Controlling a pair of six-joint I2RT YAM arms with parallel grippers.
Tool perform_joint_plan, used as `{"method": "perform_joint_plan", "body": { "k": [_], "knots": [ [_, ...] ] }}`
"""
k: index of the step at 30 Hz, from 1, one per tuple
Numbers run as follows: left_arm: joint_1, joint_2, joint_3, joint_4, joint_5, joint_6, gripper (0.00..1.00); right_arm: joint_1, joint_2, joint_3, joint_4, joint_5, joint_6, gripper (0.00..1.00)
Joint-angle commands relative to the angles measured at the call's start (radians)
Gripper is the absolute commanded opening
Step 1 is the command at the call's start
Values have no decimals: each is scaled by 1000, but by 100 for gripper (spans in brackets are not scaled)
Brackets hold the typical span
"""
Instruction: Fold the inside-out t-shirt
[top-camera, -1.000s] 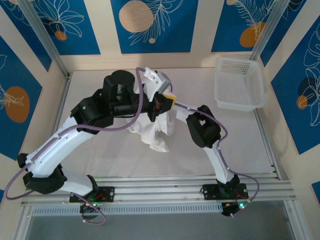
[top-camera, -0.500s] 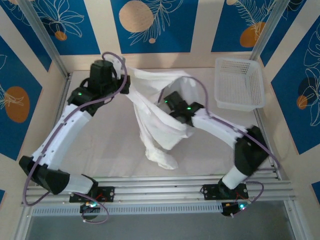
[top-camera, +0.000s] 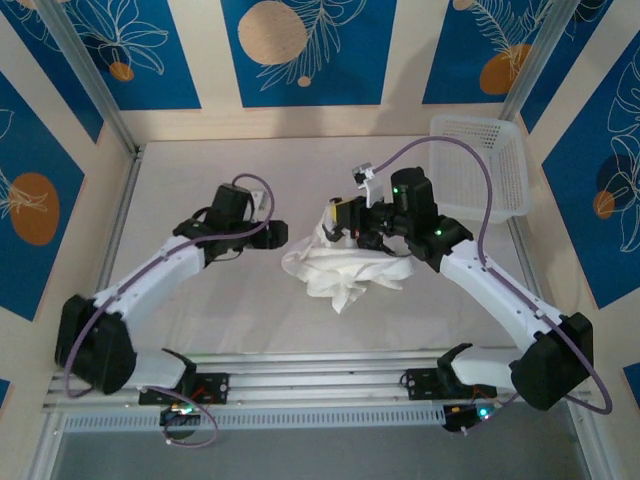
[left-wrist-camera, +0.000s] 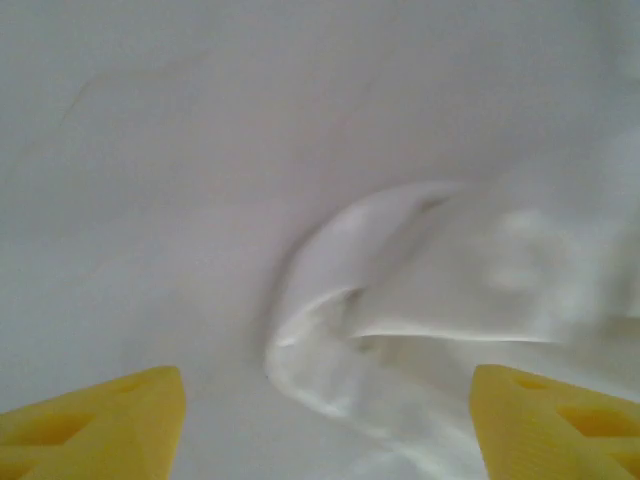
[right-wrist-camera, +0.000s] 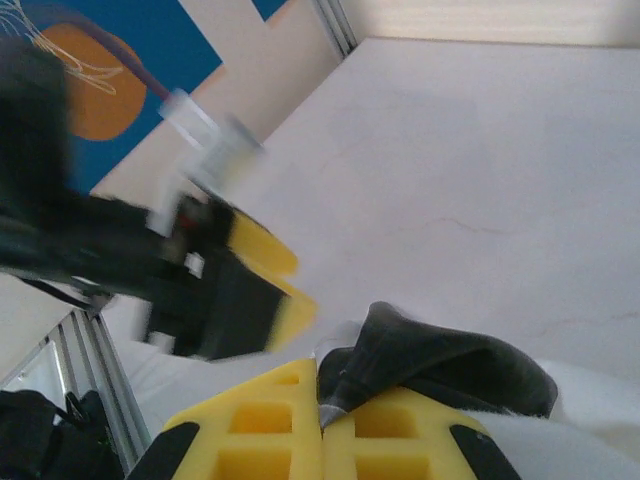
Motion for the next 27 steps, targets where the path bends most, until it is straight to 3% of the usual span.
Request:
{"method": "perform_joint_plan", "body": {
  "k": [1, 3, 6, 8, 10, 12, 14, 16, 18, 22, 27],
  "knots": [
    [-10, -73, 117, 87, 303, 20, 83, -5, -9, -40, 118, 35, 38, 0],
    [-41, -65, 106, 158, 414, -30, 85, -6, -12, -43, 119, 76, 76, 0],
    [-142, -32, 71, 248, 461, -38, 87, -6, -10, -31, 114, 151, 150, 0],
    [-231, 23, 77, 189, 320, 20, 87, -8, -11, -18, 107, 192, 206, 0],
    [-256, 100, 68, 141, 156, 14, 88, -12, -16, 0, 112, 178, 245, 0],
    [-256, 177, 56, 98, -4, 2, 87, -18, -29, 23, 122, 132, 261, 0],
    [-240, 250, 27, 76, -147, -18, 77, -38, -63, 56, 124, 115, 275, 0],
    [-196, 309, -21, 101, -141, -55, 61, -86, -114, 94, 138, 114, 294, 0],
    [-160, 340, -74, 136, -102, -102, 53, -155, -153, 145, 144, 90, 330, 0],
    [-118, 298, -169, 173, -99, -139, 51, -273, -174, 237, 150, -12, 406, 0],
    [-34, 117, -192, 70, -208, -103, 57, -302, -190, 236, 159, -54, 421, 0]
  ]
}}
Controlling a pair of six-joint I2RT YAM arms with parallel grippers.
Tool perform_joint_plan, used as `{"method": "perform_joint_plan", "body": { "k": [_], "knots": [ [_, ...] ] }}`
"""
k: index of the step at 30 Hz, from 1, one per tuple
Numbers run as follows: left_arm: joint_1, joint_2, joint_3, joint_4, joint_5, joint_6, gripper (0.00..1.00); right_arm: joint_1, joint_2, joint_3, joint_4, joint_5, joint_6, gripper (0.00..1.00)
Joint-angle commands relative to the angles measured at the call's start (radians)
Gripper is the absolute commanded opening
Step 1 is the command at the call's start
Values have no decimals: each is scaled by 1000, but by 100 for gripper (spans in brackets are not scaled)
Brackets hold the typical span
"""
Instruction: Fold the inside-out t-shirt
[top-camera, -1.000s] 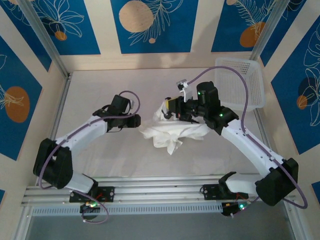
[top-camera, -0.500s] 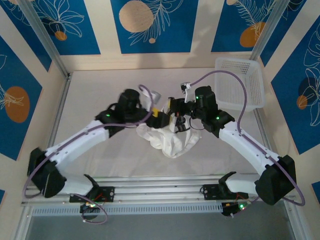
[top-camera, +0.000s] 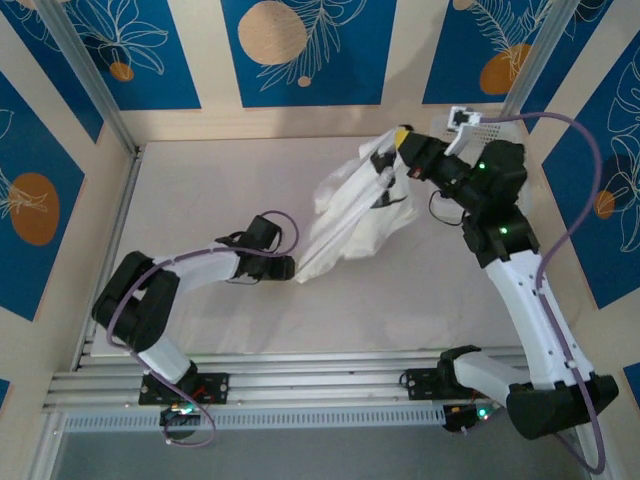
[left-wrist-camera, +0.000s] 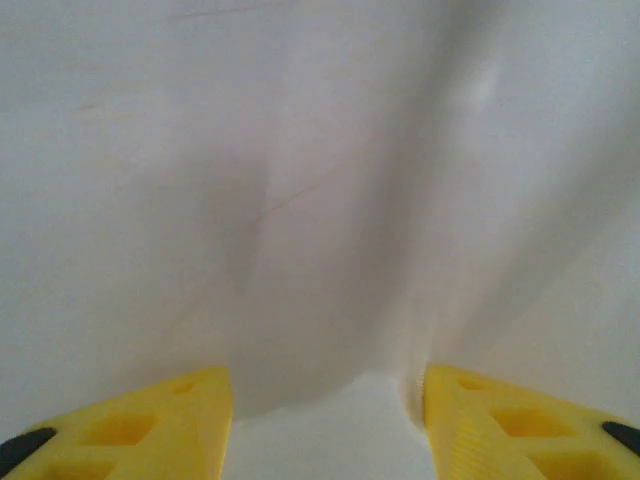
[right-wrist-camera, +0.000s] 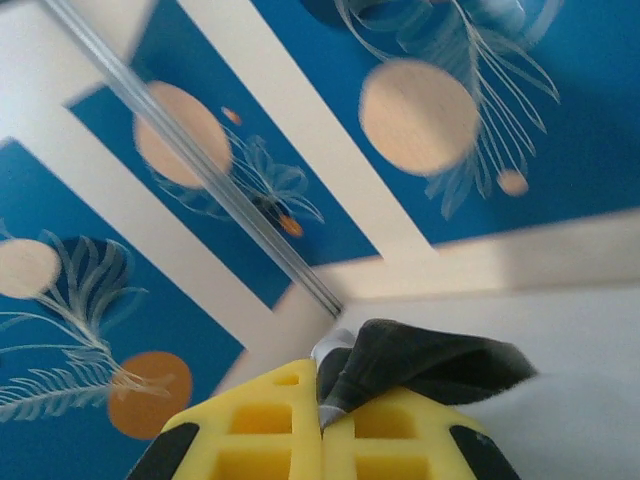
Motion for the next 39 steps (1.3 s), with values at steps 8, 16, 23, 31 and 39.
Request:
{"method": "perform_joint_plan", "body": {
  "k": [8, 16, 23, 31, 39],
  "knots": [
    [136, -352, 76, -54, 83, 93, 72, 21, -111, -495, 92, -99, 190, 0],
    [102, -224, 94, 132, 369, 39, 78, 61, -511, -858, -234, -6, 289, 11],
    [-119, 27, 314, 124, 290, 87, 78, 59, -747, -790, -445, 134, 7, 55],
    [-173, 430, 695, -50, 86, 138, 76, 67, -233, -570, -523, 258, -146, 70],
    [-173, 674, 910, -117, 118, 93, 58, 130, -86, -643, -335, 147, -62, 74]
  ]
}}
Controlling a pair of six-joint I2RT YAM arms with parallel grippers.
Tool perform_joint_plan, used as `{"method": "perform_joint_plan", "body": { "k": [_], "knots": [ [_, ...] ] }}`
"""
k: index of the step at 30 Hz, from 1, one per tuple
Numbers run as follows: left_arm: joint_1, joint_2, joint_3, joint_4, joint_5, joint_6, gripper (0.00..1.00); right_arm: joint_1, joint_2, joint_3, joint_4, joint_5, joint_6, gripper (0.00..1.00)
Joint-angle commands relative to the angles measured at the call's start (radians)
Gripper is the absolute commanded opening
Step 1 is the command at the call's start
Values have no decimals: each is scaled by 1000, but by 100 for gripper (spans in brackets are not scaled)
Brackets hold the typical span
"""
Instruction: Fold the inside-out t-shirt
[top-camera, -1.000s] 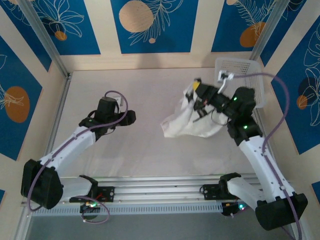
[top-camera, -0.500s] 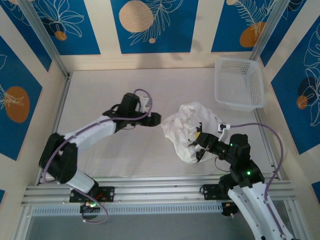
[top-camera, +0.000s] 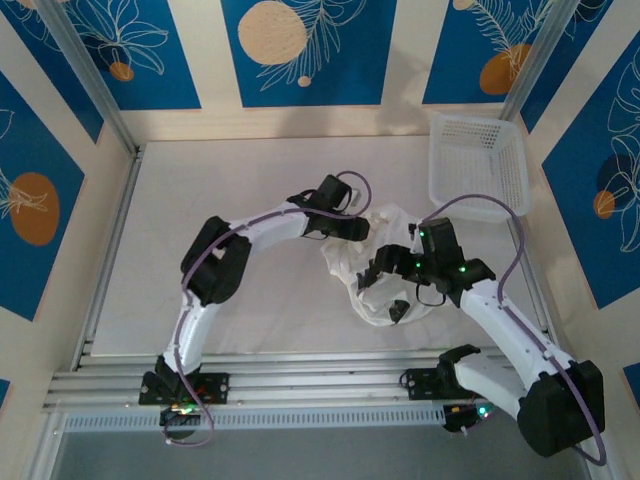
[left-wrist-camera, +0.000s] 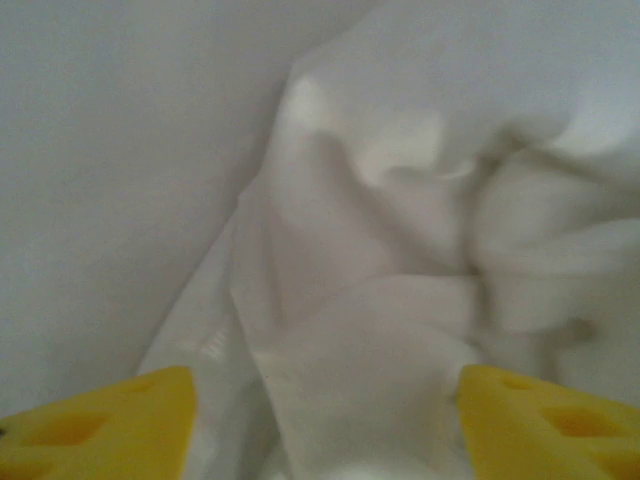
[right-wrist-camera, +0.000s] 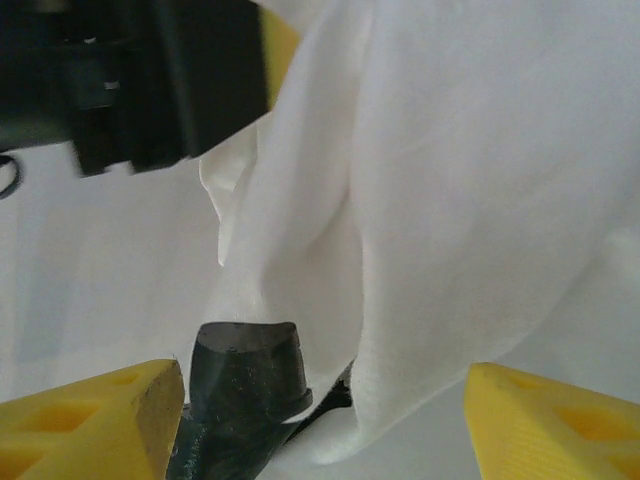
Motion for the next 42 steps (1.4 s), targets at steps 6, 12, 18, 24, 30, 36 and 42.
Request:
{"method": "perform_joint_plan", "body": {
  "k": [6, 12, 18, 24, 30, 36, 42],
  "knots": [
    [18, 45, 54, -74, 60, -15, 0, 128, 71, 13, 85, -84, 25, 78],
    [120, -189, -149, 54, 169, -101, 0, 172, 227, 58, 66, 77, -24, 39],
    [274, -583, -380, -28, 106, -57, 0, 127, 8, -28, 109, 221, -24, 0],
    [309, -759, -517, -76, 89, 2, 0, 84, 29, -149, 143, 92, 7, 0],
    [308, -766, -607, -66, 38, -1, 0, 115, 47, -50, 175, 148, -96, 46],
    [308, -773, -604, -87, 15, 18, 0, 315, 288, 184, 287, 217, -547, 70],
    [309, -803, -613, -107, -13, 18, 0, 342, 600, 375, 321, 126, -686, 76]
  ]
}}
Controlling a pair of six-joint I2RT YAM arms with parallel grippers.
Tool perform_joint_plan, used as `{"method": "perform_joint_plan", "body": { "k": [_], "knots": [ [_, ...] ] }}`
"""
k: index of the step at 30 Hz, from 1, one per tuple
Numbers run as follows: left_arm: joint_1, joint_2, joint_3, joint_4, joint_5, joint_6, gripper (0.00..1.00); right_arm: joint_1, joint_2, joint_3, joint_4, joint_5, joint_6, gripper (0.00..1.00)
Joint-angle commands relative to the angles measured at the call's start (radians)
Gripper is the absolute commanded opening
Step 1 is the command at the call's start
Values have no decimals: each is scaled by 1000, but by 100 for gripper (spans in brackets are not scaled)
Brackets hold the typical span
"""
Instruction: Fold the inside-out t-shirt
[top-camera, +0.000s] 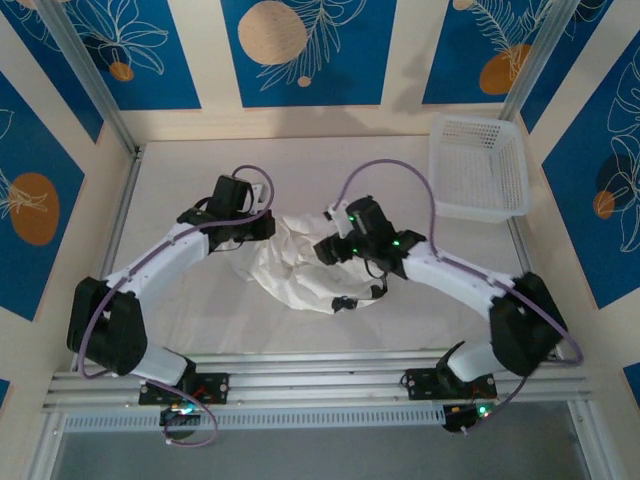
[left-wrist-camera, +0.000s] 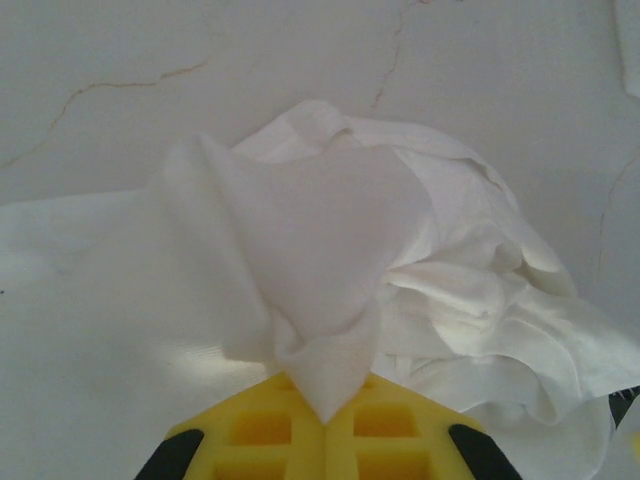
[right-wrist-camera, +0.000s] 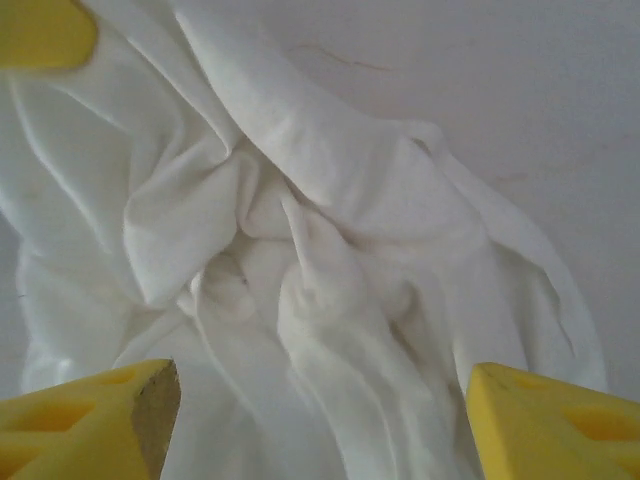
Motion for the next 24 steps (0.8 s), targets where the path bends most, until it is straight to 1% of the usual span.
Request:
{"method": "perform_joint_plan", "body": {
  "k": [1, 2, 3, 5, 7, 8, 10, 12, 15, 17, 18, 20, 23, 24],
  "knots": [
    [-3, -36, 3, -29, -25, 16, 0, -3, 170, 107, 3, -53, -132, 75],
    [-3, -36, 1, -31, -28, 14, 0, -5, 220, 141, -10, -58, -112, 71],
    [-3, -37, -2, -34, -32, 12, 0, -6, 256, 171, -23, -56, -87, 60],
    [-3, -42, -11, -38, -55, 10, 0, -16, 309, 230, -66, -71, -32, 31],
    [-2, -41, -20, -47, -86, 15, 0, -32, 295, 250, -89, -121, -4, 3],
    [0, -36, -22, -55, -109, 18, 0, -37, 263, 237, -77, -150, 4, 0],
    [7, -16, -27, -62, -146, 29, 0, -46, 175, 176, -12, -213, 20, 0],
    [17, 11, -34, -53, -165, 40, 0, -62, 87, 123, 38, -276, 70, 0],
    [31, 49, -41, -30, -185, 56, 0, -130, -37, 67, 88, -445, 213, 0],
    [35, 56, -39, -20, -166, 75, 10, -162, -89, 25, 147, -526, 309, 0],
    [37, 52, -35, -20, -146, 85, 13, -175, -106, 8, 174, -560, 350, 0],
    [37, 26, -31, -22, -97, 100, 24, -192, -121, -15, 218, -612, 421, 0],
    [34, -60, -64, -7, -48, 97, 34, -207, -125, -18, 234, -629, 501, 0],
    [30, -96, -85, 3, -37, 89, 35, -214, -124, -15, 235, -629, 527, 0]
  ]
}}
